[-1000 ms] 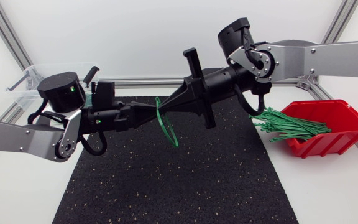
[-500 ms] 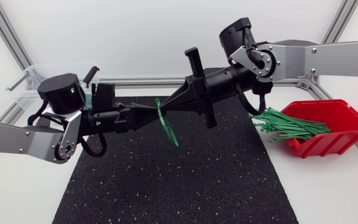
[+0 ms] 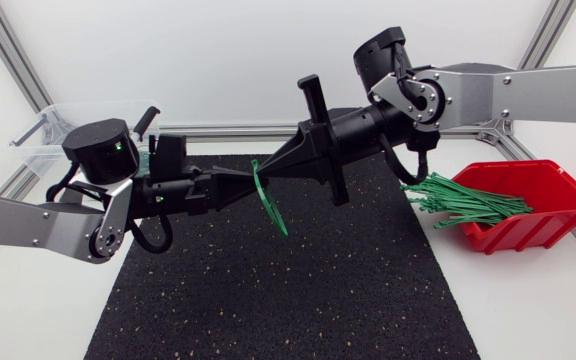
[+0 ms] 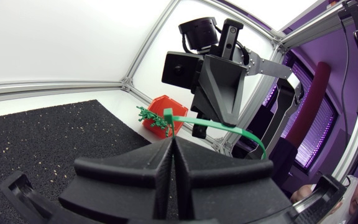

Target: Take a green cable tie from the red box, thread the tail through the head to close it, then place it in the transparent bin on the left.

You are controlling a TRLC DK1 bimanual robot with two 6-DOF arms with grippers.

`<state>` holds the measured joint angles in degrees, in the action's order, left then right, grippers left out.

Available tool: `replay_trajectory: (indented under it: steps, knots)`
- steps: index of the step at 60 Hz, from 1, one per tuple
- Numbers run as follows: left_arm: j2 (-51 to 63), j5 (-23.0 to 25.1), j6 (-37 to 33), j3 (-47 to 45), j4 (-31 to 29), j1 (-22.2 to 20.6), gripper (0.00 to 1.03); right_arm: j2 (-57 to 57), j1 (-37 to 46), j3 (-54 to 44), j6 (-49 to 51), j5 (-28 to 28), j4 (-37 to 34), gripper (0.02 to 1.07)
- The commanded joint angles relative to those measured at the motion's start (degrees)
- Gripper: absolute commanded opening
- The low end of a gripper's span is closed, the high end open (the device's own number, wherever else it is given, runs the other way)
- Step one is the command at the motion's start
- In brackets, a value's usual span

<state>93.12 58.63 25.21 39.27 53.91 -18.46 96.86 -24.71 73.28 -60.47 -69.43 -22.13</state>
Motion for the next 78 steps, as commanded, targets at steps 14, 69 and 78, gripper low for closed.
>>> replay_trajectory:
  steps: [14, 69, 78]
  knots:
    - [1.98, 0.78, -1.66, 0.99, 0.93, 1.32, 0.04, -1.15, -0.69, -1.29, -1.32, -0.53, 0.16, 0.08]
    - [-1.1, 0.87, -0.6, 0.37, 0.93, 0.26, 0.04, 1.4, -0.95, -0.41, -1.23, -0.53, 0.51, 0.08]
    - [-1.36, 0.87, -0.51, 0.2, 0.93, 0.18, 0.04, 1.58, -0.95, -0.41, -1.32, -0.44, 0.6, 0.08]
